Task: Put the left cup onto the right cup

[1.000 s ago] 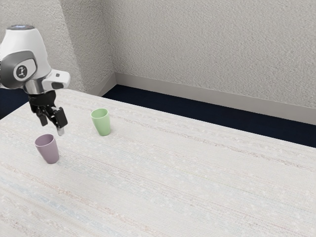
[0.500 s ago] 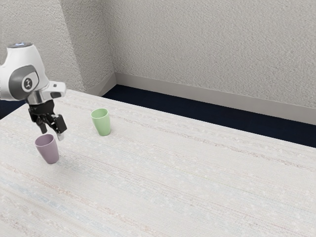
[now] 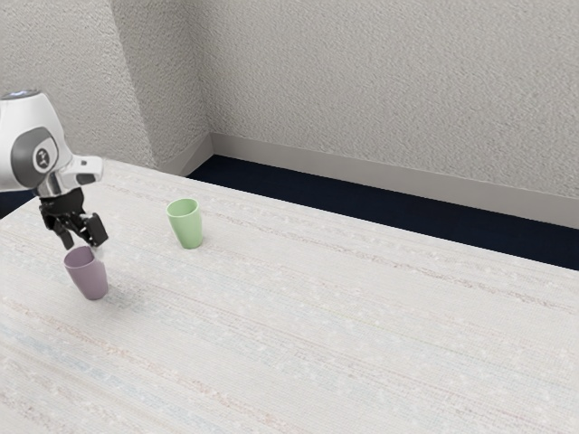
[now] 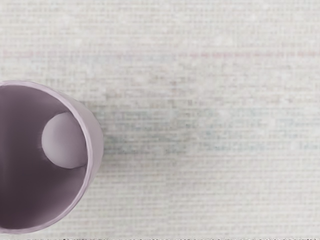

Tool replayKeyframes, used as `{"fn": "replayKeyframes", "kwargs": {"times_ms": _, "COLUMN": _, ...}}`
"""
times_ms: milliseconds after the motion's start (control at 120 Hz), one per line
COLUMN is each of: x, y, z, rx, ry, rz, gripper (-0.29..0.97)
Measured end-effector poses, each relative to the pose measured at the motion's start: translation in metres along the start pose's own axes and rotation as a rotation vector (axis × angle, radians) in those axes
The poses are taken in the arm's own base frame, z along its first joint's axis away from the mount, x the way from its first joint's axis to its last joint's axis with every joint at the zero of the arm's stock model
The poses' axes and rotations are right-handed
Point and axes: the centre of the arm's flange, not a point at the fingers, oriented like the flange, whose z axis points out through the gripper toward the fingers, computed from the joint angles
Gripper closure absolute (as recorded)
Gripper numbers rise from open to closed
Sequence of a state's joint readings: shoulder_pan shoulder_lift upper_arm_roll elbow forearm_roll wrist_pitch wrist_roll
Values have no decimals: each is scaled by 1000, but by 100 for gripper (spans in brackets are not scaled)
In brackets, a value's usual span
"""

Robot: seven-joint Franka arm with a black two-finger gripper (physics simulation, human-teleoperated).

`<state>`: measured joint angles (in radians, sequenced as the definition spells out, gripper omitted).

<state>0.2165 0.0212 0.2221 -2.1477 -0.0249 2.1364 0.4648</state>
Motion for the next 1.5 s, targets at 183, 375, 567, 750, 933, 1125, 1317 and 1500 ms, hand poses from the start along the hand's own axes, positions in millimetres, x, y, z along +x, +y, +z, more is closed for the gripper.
{"fn": "replayKeyframes", "kwargs": {"times_ms": 183, "x": 3, "y": -13, "z": 9, "rx": 5, "ry": -7, "rz": 12, "gripper": 2}}
{"fn": "replayKeyframes", "kwargs": {"times_ms": 375, "x": 22, "y": -3, "z": 22, "rx": 10, "ry": -25, "rz": 63, "gripper": 2}}
{"fn": "replayKeyframes", "kwargs": {"times_ms": 567, "x": 28, "y": -8, "z": 38, "rx": 3, "ry": -44, "rz": 71, "gripper": 2}}
{"fn": "replayKeyframes", "kwargs": {"times_ms": 750, "x": 29, "y": -10, "z": 46, "rx": -4, "ry": -49, "rz": 76, "gripper": 2}}
{"fn": "replayKeyframes", "kwargs": {"times_ms": 933, "x": 28, "y": -13, "z": 52, "rx": -4, "ry": -51, "rz": 76, "gripper": 2}}
{"fn": "replayKeyframes", "kwargs": {"times_ms": 1125, "x": 27, "y": -18, "z": 62, "rx": -9, "ry": -61, "rz": 71, "gripper": 2}}
{"fn": "replayKeyframes", "kwargs": {"times_ms": 1317, "x": 25, "y": -24, "z": 69, "rx": -10, "ry": -63, "rz": 61, "gripper": 2}}
{"fn": "replayKeyframes", "kwargs": {"times_ms": 1500, "x": 26, "y": -28, "z": 75, "rx": -2, "ry": -61, "rz": 60, "gripper": 2}}
